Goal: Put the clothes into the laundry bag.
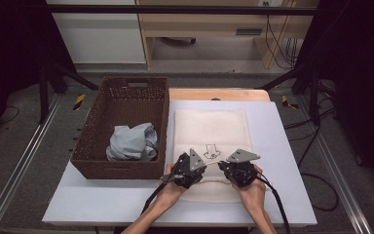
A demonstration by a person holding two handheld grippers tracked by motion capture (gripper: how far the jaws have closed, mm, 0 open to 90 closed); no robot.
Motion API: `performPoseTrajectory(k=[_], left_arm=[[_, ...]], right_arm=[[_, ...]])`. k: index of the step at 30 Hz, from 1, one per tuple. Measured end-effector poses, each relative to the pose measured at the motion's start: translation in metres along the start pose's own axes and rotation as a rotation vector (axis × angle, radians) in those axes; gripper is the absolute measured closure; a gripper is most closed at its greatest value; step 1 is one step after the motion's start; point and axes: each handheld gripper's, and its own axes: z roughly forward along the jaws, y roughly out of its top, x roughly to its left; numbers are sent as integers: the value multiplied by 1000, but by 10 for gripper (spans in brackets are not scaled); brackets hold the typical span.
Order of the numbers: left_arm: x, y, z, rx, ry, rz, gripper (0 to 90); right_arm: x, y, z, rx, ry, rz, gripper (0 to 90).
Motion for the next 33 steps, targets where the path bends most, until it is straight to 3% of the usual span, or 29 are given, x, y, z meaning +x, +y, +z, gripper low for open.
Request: performPoseTrajectory(k=[3,7,11,20,29,33], left_arm=[[3,1,-10,-14,-7,-23,576],[10,4,-32,-35,3,-29,499],[18,3,-60,-73,28,-27,483],[47,-14,-116,-155,117,-75,450],[78,-16,-139,-198,179,-140,387],[93,-18,-146,-195,201,-169,359]], right_arm=[[-1,1,-3,-23,-1,14,871],[-2,2,-10,-82,-5,32,871],[-4,3,-15,-127,0,30,871],[-4,4,-21,-184,-3,38,870],[-4,4,-22,-200,-25,42,870],[-5,4,-22,-205,-25,43,870]])
